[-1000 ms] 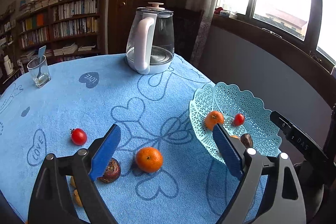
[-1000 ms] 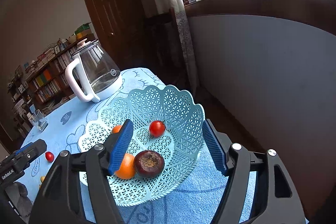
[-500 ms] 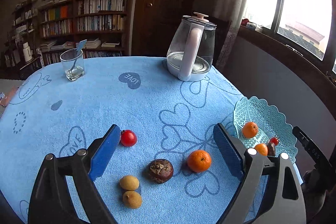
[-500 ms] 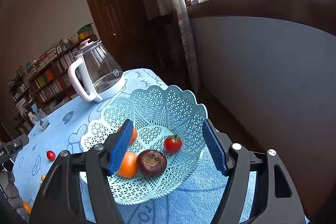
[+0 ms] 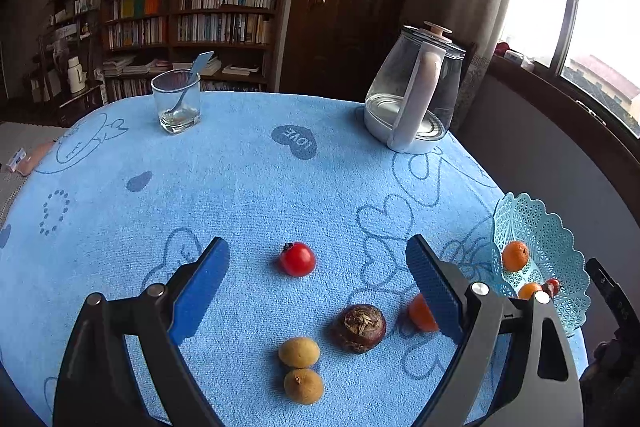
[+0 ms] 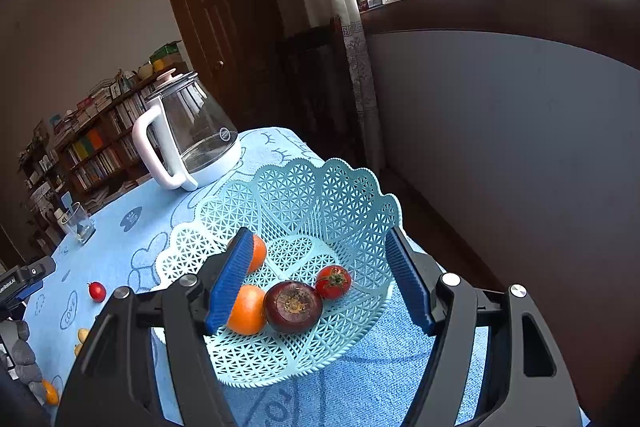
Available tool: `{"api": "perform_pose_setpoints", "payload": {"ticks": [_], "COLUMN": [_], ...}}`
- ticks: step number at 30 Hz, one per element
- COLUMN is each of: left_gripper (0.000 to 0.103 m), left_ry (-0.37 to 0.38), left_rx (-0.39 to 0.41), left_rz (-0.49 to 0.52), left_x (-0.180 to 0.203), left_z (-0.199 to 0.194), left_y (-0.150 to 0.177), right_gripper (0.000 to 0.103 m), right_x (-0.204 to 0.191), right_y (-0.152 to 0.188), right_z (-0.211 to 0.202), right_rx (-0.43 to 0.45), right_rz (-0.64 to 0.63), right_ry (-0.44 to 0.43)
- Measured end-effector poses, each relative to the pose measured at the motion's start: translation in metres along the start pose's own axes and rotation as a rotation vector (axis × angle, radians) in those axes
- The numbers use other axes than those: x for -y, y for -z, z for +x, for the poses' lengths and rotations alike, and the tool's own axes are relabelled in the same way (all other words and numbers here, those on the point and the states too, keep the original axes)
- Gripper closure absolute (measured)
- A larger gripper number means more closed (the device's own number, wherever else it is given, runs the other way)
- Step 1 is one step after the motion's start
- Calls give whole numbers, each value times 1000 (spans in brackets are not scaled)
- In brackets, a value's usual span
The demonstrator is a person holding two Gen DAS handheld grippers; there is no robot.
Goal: Organize fruits
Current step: 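Withdraw both tools from the basket back over the loose fruits, then close the left tool on the red cherry tomato on the towel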
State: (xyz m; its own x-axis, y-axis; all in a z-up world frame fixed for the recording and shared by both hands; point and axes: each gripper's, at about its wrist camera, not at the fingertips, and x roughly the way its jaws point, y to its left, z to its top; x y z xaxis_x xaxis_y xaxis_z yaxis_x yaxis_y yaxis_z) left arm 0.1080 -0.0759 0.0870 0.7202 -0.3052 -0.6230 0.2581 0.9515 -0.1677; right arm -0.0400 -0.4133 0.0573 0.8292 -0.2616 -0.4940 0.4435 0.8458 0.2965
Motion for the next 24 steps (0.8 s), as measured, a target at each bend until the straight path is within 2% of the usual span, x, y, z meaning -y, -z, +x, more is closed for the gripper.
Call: {"api": "perform_pose_setpoints", "payload": {"ticks": [4, 14, 20, 24], "left_gripper": [17, 41, 46, 50], "left_ry": [-14, -14, -13, -10], "left_rx": [-31, -151, -177, -213], "left_rz": [1, -47, -39, -76], "left_x": [-3, -12, -10, -17], "left_z": [13, 47, 59, 71], "left_y": [2, 0, -1, -1], "right_gripper": [33, 33, 33, 33], "right_x": [-1, -2, -2, -2], "right_y": [0, 1, 1, 1], "right_z": [0, 1, 1, 1], "right_rx": [-2, -3, -3, -3], "right_rz": [-1, -2, -2, -3], "right_ry": [-1, -2, -3, -2]}}
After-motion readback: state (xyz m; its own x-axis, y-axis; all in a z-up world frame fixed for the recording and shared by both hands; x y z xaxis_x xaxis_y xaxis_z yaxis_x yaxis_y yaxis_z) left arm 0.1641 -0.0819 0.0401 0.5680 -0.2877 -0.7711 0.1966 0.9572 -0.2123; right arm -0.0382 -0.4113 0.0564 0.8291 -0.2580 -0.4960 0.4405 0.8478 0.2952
